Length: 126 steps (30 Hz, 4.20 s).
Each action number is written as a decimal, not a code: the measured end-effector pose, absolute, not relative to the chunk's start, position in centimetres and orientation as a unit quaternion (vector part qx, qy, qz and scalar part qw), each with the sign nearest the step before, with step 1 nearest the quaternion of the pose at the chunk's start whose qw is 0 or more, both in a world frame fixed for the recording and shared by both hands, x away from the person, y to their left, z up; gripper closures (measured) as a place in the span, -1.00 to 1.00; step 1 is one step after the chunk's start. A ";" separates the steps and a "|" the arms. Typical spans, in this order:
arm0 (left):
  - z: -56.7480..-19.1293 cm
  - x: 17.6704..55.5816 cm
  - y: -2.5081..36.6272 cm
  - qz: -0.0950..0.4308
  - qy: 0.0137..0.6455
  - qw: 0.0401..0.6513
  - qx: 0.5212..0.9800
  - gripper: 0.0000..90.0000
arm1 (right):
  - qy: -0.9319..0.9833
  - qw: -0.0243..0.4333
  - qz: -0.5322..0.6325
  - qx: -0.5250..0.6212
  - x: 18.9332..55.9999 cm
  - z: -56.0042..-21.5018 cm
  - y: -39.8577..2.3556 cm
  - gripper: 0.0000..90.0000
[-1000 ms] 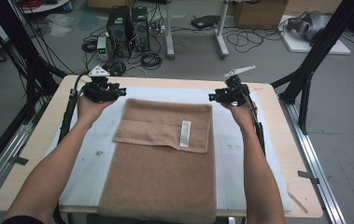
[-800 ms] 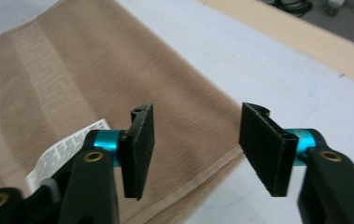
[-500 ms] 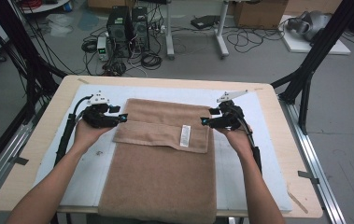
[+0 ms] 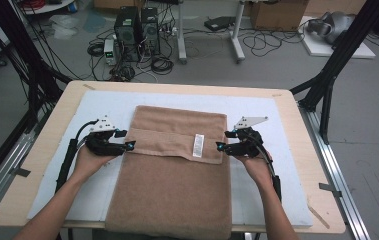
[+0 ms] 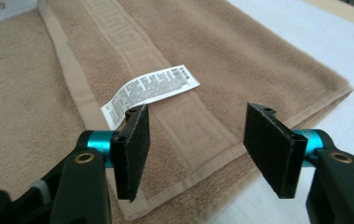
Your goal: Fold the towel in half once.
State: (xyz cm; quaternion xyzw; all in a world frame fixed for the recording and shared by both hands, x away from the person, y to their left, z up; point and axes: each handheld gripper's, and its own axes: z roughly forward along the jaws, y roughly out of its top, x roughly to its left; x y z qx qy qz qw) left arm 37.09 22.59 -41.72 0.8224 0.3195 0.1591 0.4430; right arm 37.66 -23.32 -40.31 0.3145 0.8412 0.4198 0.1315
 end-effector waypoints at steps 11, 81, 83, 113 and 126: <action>-42.8 37.3 21.8 0.148 0.313 0.419 0.840 0.11 | 0.855 0.114 0.398 0.313 37.2 -43.0 -22.2 0.08; -41.9 30.5 22.0 0.138 0.270 0.456 0.837 0.91 | 0.862 0.064 0.435 0.251 32.4 -40.7 -24.6 0.89; -42.0 30.0 22.1 0.140 0.269 0.455 0.837 0.91 | 0.863 0.061 0.436 0.249 31.9 -40.8 -24.6 0.89; -40.6 27.5 22.0 0.161 0.251 0.478 0.826 0.24 | 0.847 0.082 0.455 0.262 30.8 -39.8 -25.4 0.27; -42.7 34.3 21.4 0.175 0.340 0.446 0.809 -0.09 | 0.851 0.127 0.398 0.317 36.4 -40.6 -24.4 -0.31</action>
